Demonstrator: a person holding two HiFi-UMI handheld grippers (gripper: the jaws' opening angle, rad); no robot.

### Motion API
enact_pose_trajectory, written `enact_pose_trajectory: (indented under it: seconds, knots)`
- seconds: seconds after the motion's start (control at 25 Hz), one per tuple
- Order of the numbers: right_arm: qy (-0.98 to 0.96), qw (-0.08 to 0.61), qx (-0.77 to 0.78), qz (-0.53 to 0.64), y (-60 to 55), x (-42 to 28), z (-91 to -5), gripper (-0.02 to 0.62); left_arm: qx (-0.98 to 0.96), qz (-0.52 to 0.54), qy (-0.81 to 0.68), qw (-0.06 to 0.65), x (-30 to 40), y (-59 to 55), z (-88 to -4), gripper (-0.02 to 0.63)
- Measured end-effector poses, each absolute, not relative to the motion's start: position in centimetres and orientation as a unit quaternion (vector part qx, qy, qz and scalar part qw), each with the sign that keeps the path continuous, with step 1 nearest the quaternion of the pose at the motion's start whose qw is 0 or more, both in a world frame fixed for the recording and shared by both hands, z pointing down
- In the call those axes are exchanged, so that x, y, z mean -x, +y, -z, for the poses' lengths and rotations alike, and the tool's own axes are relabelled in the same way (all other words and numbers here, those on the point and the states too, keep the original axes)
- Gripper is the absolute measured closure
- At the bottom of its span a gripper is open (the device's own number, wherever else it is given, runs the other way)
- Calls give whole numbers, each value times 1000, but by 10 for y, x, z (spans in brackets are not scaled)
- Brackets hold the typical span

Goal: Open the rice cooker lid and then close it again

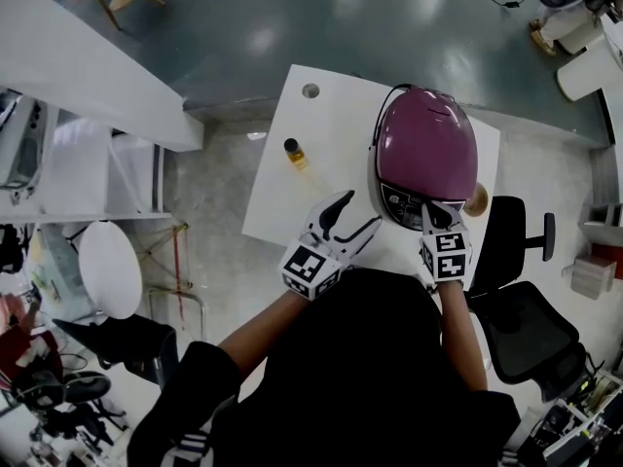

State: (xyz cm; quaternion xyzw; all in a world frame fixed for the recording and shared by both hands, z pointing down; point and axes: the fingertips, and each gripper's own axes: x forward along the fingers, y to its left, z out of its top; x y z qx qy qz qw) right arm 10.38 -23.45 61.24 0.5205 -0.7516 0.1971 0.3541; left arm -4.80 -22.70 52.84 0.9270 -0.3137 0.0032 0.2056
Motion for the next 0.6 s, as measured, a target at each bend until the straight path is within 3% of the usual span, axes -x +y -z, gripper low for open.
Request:
enact_pose_trajectory:
  seconds: [0.6]
  knots:
    - [-756, 329, -526, -209, -240, -105, -612, 595, -919, -4, -334, 207, 60, -233, -527, 342]
